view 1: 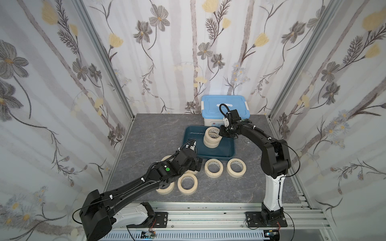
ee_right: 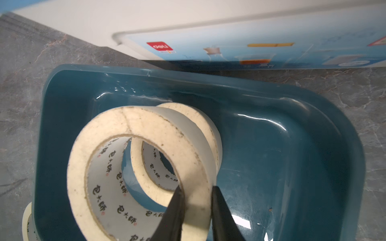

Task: Take out the art tape in the storage box
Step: Pick up the art tape from the storage box.

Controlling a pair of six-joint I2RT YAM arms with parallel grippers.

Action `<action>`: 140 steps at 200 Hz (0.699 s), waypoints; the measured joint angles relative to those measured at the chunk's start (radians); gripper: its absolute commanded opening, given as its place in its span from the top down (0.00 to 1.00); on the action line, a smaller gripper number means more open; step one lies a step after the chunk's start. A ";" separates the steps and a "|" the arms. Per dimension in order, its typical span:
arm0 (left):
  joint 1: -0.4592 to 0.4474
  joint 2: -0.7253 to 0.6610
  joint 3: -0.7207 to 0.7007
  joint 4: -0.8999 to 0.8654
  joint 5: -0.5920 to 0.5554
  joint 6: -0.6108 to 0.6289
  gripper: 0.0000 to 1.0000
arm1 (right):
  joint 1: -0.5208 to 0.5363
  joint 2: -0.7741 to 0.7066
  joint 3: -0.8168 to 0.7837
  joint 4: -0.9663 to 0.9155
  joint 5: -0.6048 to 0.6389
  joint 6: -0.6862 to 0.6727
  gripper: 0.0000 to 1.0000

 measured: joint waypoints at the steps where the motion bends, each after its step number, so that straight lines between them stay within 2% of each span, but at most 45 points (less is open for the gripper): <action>1: 0.000 -0.001 -0.001 0.000 0.000 0.000 0.00 | 0.000 -0.003 -0.003 0.000 0.000 0.000 0.82; 54: 0.019 -0.021 -0.012 -0.002 -0.029 -0.019 0.00 | 0.020 -0.156 -0.145 -0.001 -0.037 -0.019 0.81; 140: 0.134 -0.052 -0.035 -0.003 0.011 -0.063 0.00 | 0.041 -0.528 -0.463 -0.018 -0.103 -0.042 0.81</action>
